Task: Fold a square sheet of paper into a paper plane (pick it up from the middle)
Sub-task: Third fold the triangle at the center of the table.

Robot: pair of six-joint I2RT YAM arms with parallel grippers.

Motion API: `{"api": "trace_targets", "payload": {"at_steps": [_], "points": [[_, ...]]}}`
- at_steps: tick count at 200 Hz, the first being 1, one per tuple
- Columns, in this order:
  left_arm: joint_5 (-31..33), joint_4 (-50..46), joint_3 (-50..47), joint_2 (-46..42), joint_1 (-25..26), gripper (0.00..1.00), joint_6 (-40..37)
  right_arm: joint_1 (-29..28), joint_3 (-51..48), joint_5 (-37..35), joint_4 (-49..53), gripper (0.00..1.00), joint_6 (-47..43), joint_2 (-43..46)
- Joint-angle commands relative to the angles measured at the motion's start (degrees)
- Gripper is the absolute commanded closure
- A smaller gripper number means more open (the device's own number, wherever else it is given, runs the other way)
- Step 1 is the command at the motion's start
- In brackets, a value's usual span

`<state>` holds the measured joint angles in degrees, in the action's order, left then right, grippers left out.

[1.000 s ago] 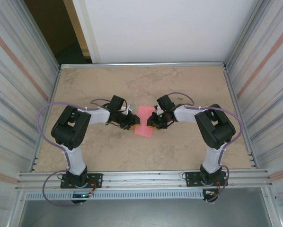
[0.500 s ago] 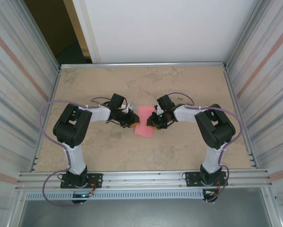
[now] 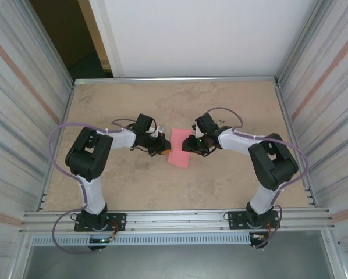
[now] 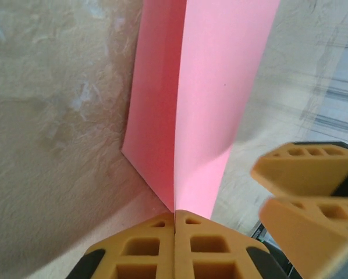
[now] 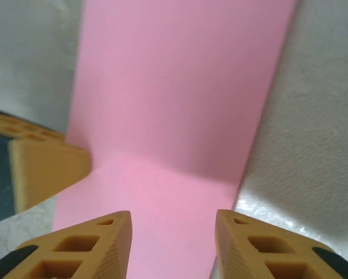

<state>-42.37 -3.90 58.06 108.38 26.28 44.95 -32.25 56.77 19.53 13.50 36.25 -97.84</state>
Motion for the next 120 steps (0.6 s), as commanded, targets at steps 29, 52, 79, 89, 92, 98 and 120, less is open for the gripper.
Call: {"api": "trace_targets", "payload": {"at_steps": [29, 52, 79, 89, 92, 98, 120], "points": [[0.5, 2.7, -0.5, -4.0, -0.3, 0.96, 6.1, -9.7, -1.4, -17.0, 1.2, 0.5, -13.2, 8.3], [0.4, 3.2, -0.2, -3.6, -0.3, 0.96, 7.3, -14.9, -1.5, -23.8, 0.7, 0.48, -17.5, 8.0], [0.3, 3.3, 0.0, -2.8, -0.3, 0.96, 8.0, -19.5, -1.1, -28.5, -0.2, 0.45, -20.5, 5.6], [0.2, 3.3, 0.0, -2.7, -0.3, 0.96, 8.1, -20.8, -0.9, -29.6, -0.3, 0.44, -21.4, 4.4], [0.2, 3.3, 0.0, -2.6, -0.3, 0.96, 8.1, -21.0, -0.8, -29.8, -0.4, 0.44, -21.6, 4.0], [0.3, 3.3, 0.0, -2.6, -0.3, 0.96, 8.2, -21.8, -0.7, -30.4, -0.5, 0.43, -22.1, 3.5], [0.1, 3.2, 0.0, -2.3, -0.3, 0.95, 8.3, -23.0, -0.6, -31.6, -1.2, 0.39, -22.7, 1.2]]}}
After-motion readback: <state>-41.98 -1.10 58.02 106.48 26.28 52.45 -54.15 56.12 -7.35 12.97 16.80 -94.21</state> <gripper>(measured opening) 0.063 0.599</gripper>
